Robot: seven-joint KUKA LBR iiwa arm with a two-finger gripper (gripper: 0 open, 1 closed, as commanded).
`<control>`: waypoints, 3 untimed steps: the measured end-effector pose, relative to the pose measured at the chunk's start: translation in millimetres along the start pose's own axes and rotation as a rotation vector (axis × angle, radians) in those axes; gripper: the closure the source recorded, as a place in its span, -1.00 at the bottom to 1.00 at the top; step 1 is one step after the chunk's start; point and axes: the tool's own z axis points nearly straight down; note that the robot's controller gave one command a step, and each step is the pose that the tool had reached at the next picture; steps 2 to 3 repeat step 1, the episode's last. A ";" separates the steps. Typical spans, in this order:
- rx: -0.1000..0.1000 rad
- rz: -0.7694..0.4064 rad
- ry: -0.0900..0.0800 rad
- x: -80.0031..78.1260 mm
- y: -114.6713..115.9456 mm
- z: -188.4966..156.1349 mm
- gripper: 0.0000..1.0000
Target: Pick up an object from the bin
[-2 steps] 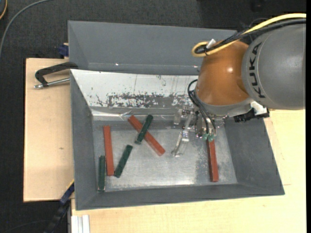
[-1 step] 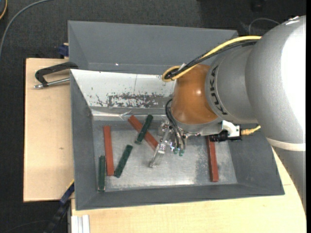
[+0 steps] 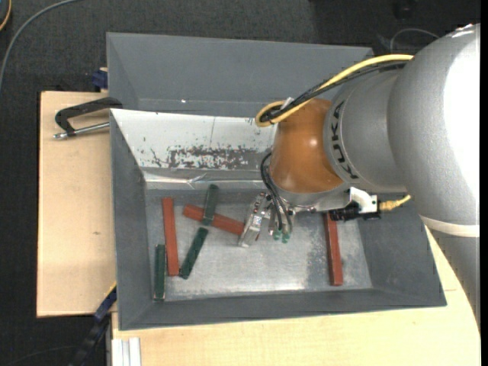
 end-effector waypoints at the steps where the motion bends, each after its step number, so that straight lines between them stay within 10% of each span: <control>1: -0.006 0.038 -0.013 -5.5 7.0 -178.2 1.00; 3: -0.006 0.038 -0.013 -5.5 7.0 -178.2 1.00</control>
Offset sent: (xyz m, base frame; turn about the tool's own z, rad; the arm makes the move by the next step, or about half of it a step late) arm 0.0048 0.0037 0.1723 0.0406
